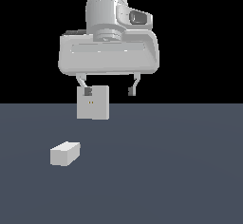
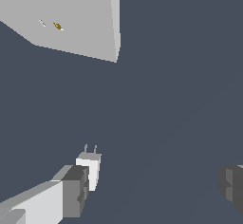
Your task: Plug the charger into the wall socket.
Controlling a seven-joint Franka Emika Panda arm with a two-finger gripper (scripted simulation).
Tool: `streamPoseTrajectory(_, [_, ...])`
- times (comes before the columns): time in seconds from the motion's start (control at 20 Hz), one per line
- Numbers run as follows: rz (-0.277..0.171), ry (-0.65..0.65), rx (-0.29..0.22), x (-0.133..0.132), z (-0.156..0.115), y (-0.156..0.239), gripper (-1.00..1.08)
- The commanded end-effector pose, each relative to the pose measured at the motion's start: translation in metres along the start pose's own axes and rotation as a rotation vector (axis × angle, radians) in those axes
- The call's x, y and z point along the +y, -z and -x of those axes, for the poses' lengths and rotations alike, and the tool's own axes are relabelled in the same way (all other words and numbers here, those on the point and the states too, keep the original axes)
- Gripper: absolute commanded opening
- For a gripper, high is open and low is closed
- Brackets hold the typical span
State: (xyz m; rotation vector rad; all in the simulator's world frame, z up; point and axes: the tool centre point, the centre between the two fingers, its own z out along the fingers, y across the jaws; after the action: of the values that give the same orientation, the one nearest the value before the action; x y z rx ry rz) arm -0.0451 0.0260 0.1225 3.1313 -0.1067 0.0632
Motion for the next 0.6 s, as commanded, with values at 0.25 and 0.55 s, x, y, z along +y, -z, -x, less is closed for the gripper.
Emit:
streamPoseTrajectory(0.25, [-0.001, -0.046, 0.079, -0.028, 0.024, -0.022, 1.00])
streamPoseTrajectory(0.55, [0.001, -0.078, 0.133, -0.047, 0.038, -0.039, 1.00])
